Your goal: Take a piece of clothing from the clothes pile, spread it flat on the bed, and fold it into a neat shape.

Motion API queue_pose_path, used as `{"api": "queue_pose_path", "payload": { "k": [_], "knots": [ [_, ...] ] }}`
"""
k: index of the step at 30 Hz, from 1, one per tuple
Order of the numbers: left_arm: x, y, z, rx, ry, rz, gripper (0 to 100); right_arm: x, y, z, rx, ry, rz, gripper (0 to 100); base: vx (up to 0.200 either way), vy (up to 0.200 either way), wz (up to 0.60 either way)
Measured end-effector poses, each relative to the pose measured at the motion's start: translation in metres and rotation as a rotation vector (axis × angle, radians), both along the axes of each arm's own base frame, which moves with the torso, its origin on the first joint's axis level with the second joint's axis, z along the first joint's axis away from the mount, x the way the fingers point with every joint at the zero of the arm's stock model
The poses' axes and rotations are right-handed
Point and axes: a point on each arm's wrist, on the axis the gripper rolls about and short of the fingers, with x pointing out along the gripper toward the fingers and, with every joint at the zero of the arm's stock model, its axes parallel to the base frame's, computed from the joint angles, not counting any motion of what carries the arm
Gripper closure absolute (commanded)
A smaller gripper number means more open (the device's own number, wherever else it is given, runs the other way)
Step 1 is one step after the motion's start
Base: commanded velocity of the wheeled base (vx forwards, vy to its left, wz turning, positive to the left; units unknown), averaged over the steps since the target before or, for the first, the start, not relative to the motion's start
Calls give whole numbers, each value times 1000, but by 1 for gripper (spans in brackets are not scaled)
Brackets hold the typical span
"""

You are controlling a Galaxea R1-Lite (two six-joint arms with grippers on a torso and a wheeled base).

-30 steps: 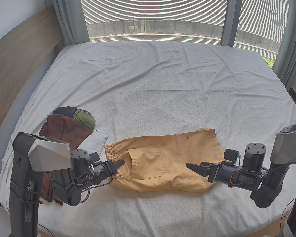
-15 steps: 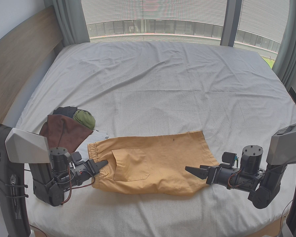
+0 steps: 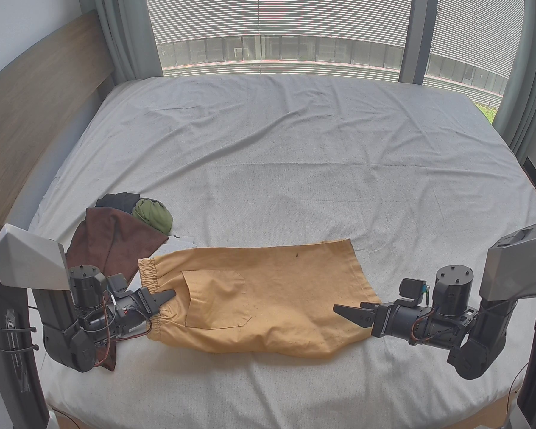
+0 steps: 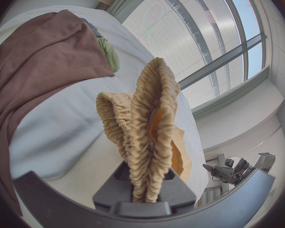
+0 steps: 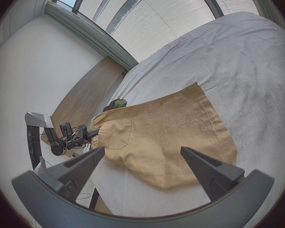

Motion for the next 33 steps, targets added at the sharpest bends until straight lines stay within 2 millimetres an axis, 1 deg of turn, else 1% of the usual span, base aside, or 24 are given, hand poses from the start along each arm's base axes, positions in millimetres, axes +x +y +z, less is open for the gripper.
{"api": "queue_pose_path", "payload": {
  "k": [7,14,21,31,33],
  "knots": [
    [-4,1,5,-10,-4,-15,100,0,0,-1,0,2,2,0,0,0,0],
    [-5,-11,16,-18,-37,-52,100,-1,1,0,0,1,4,0,0,0,0],
    [-3,-28,25,-21,-75,-94,100,-1,0,2,3,-4,2,0,0,0,0],
    [7,-63,36,-40,-142,-145,100,0,-3,5,7,-18,-6,0,0,0,0],
    [8,-67,37,-46,-149,-153,100,0,-3,6,7,-19,-6,0,0,0,0]
  ]
}}
